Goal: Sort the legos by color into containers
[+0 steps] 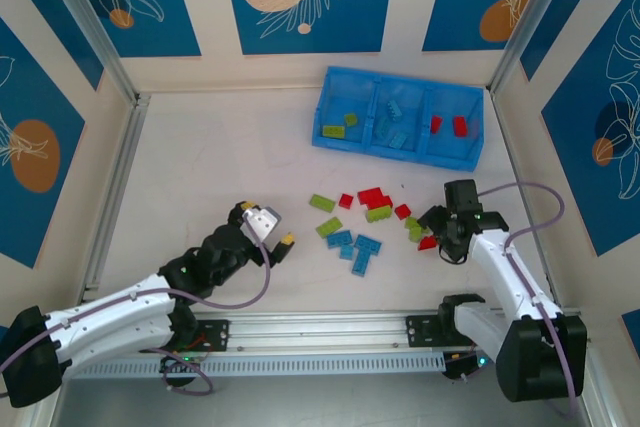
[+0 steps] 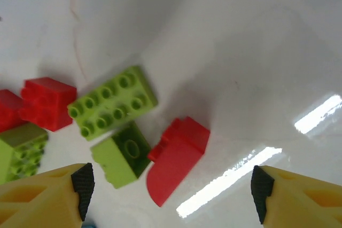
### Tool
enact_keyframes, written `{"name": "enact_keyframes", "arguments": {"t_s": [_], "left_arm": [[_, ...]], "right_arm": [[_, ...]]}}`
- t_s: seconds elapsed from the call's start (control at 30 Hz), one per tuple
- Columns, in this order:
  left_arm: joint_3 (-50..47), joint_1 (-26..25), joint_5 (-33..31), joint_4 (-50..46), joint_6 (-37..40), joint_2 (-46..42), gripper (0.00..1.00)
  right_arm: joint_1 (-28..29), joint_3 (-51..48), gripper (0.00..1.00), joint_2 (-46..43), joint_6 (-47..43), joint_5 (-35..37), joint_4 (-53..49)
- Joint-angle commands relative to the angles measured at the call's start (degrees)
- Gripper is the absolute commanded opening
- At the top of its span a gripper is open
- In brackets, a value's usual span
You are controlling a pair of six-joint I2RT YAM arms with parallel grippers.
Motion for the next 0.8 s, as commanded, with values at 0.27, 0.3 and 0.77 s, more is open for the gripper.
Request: {"name": "enact_keyframes", "arguments": {"t_s": [0.27,0.3,0.77], "left_arm": [[0.8,-0.3,0.6,0.9,0.1,0.4,1.0],[0.8,-0.3,0.5,0.9,0.1,0.4,1.0],[0.7,-0.3,0.5,1.0,0.5,0.3,1.0]], "right_arm": [[-1.8,1.6,0.73,9.5,10.3,-7.4,0.3],[-1.8,1.7,0.69,10.5,10.9,-7.4,0.1],[-1.8,-2.4,0.42,9.3,15.3,-2.1,1.9]]}}
